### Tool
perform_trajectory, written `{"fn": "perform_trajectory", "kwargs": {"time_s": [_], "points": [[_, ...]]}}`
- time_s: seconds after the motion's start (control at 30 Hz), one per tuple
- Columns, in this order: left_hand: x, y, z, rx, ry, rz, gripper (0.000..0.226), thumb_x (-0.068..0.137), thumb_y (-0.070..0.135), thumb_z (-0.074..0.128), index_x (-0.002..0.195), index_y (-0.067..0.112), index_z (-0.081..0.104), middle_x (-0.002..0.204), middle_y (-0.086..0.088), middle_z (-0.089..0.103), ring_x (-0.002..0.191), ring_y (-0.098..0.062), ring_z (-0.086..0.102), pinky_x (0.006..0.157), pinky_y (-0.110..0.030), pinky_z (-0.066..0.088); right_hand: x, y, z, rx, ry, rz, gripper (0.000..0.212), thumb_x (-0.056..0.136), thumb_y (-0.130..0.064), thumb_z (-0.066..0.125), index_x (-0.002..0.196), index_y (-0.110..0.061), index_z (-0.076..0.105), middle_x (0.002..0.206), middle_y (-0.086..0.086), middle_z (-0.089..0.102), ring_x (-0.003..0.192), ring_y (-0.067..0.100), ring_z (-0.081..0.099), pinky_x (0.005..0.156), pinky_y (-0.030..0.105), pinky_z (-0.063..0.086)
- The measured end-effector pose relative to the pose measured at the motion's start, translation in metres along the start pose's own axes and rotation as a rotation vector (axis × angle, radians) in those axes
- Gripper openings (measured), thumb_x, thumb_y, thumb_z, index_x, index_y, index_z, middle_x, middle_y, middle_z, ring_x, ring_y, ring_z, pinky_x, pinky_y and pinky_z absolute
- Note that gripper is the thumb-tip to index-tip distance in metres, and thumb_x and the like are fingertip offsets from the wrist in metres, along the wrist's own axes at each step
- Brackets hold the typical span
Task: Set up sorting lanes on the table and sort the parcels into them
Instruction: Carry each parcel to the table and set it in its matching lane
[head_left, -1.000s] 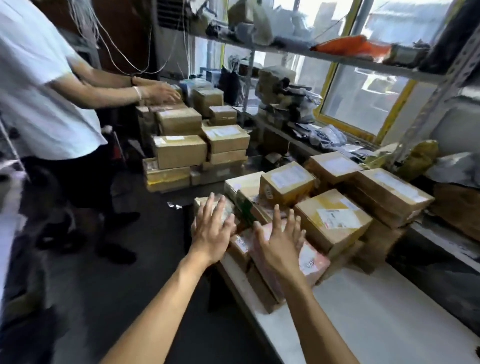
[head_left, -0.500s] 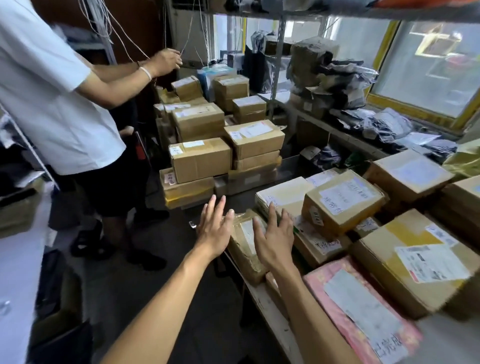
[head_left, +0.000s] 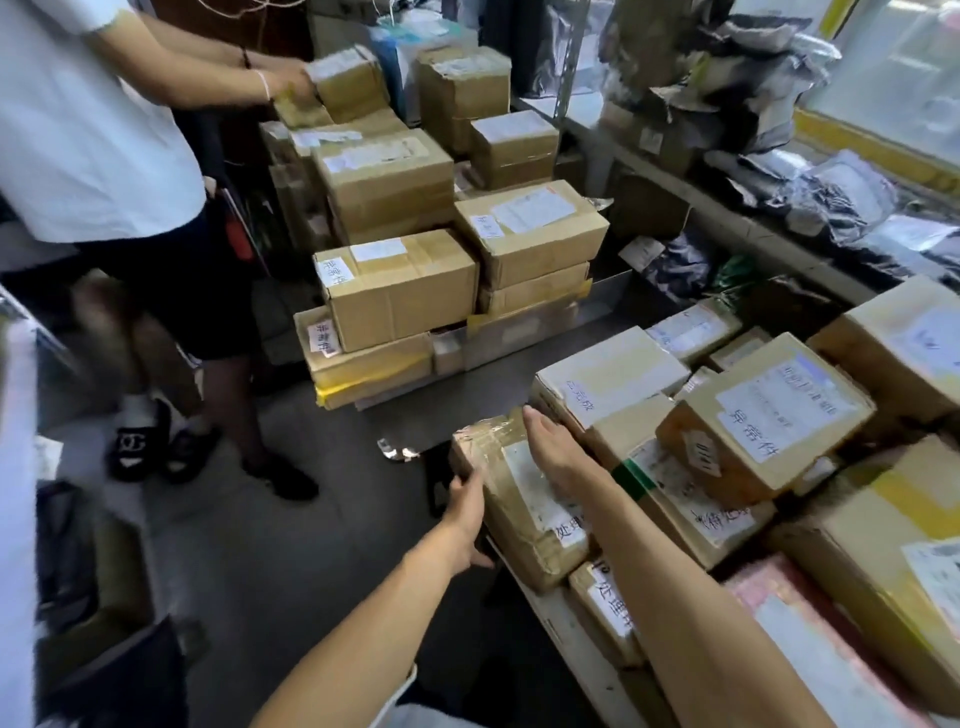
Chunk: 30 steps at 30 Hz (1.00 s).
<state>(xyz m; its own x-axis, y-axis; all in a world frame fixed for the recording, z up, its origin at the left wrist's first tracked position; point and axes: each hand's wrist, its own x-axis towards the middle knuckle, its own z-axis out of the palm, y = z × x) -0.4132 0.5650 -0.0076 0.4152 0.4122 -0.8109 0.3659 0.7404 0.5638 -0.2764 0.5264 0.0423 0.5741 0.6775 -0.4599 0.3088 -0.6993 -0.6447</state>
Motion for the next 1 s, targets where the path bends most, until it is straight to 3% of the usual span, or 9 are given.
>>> {"fn": "perform_trajectory", "kwargs": {"time_s": [0.1, 0.2, 0.3, 0.43, 0.63, 0.7, 0.8, 0.9, 1.0], "points": [[0.01, 0.004, -0.002, -0.002, -0.017, -0.051, 0.08, 0.091, 0.072, 0.045, 0.155, 0.042, 0.009, 0.163, -0.002, 0.023, 0.146, -0.039, 0.027, 0.102, -0.076, 0.029, 0.005, -0.01, 0.008, -0.038, 0.019, 0.108, 0.067, 0.108, -0.057, 0.013, 0.164, -0.02, 0.019, 0.171, 0.006, 0.015, 0.156, 0.037, 0.009, 0.127, 0.049, 0.004], [0.021, 0.009, -0.01, 0.021, -0.014, -0.082, 0.076, 0.097, 0.063, 0.044, 0.157, 0.042, 0.002, 0.164, -0.002, 0.024, 0.146, -0.038, 0.028, 0.105, -0.073, 0.03, 0.014, -0.018, 0.008, -0.085, 0.057, 0.166, 0.078, 0.103, -0.068, 0.011, 0.164, -0.02, 0.019, 0.17, 0.008, 0.017, 0.156, 0.041, 0.009, 0.125, 0.054, 0.002], [0.027, 0.012, -0.021, 0.071, -0.038, -0.115, 0.064, 0.101, 0.055, 0.043, 0.156, 0.037, 0.016, 0.158, -0.002, 0.036, 0.139, -0.035, 0.04, 0.099, -0.061, 0.04, 0.022, -0.021, 0.01, -0.137, 0.067, 0.258, 0.101, 0.088, -0.087, 0.005, 0.164, -0.022, 0.019, 0.17, 0.015, 0.014, 0.155, 0.043, 0.009, 0.124, 0.06, 0.006], [0.029, 0.016, -0.041, 0.103, -0.027, -0.104, 0.056, 0.1, 0.046, 0.042, 0.152, 0.03, 0.028, 0.134, -0.003, 0.054, 0.109, -0.029, 0.056, 0.081, -0.046, 0.047, 0.019, -0.03, 0.018, -0.18, 0.036, 0.372, 0.101, 0.093, -0.082, 0.009, 0.16, -0.009, 0.029, 0.168, 0.025, 0.006, 0.154, 0.044, 0.002, 0.122, 0.06, 0.009], [0.045, 0.008, -0.069, 0.161, -0.045, -0.079, 0.051, 0.099, 0.049, 0.045, 0.146, 0.032, 0.039, 0.137, -0.005, 0.057, 0.117, -0.031, 0.058, 0.076, -0.044, 0.05, 0.008, -0.026, 0.038, 0.002, 0.111, 0.46, 0.104, 0.088, -0.087, 0.019, 0.161, -0.013, 0.021, 0.168, 0.022, 0.005, 0.153, 0.046, 0.011, 0.122, 0.062, 0.018], [0.045, 0.004, -0.072, 0.156, -0.058, -0.068, 0.049, 0.099, 0.049, 0.044, 0.145, 0.033, 0.04, 0.138, -0.004, 0.057, 0.12, -0.031, 0.057, 0.087, -0.051, 0.049, 0.003, -0.024, 0.045, 0.115, 0.11, 0.491, 0.106, 0.085, -0.091, 0.022, 0.16, -0.017, 0.02, 0.168, 0.021, 0.004, 0.152, 0.045, 0.019, 0.121, 0.061, 0.024], [0.042, 0.001, -0.074, 0.077, -0.133, -0.101, 0.047, 0.1, 0.052, 0.04, 0.141, 0.031, 0.046, 0.133, -0.008, 0.062, 0.116, -0.035, 0.059, 0.096, -0.065, 0.043, -0.006, -0.027, 0.052, 0.174, 0.079, 0.44, 0.107, 0.083, -0.092, 0.021, 0.158, -0.015, 0.019, 0.162, 0.021, 0.03, 0.143, 0.039, 0.039, 0.116, 0.051, 0.035], [0.036, 0.005, -0.078, 0.076, -0.269, -0.118, 0.063, 0.096, 0.07, 0.027, 0.12, 0.029, 0.068, 0.119, -0.01, 0.071, 0.108, -0.035, 0.063, 0.098, -0.064, 0.043, -0.017, -0.03, 0.062, 0.15, 0.088, 0.392, 0.107, 0.086, -0.089, 0.016, 0.161, -0.013, 0.016, 0.159, 0.02, 0.039, 0.142, 0.038, 0.043, 0.116, 0.046, 0.034], [0.031, 0.008, -0.09, 0.172, -0.319, -0.066, 0.088, 0.087, 0.085, 0.009, 0.116, 0.031, 0.073, 0.113, -0.007, 0.075, 0.11, -0.033, 0.065, 0.102, -0.058, 0.046, -0.025, -0.024, 0.076, 0.217, 0.072, 0.415, 0.114, 0.078, -0.097, 0.012, 0.164, -0.022, 0.014, 0.167, 0.011, 0.025, 0.151, 0.036, 0.03, 0.123, 0.052, 0.023]]}}
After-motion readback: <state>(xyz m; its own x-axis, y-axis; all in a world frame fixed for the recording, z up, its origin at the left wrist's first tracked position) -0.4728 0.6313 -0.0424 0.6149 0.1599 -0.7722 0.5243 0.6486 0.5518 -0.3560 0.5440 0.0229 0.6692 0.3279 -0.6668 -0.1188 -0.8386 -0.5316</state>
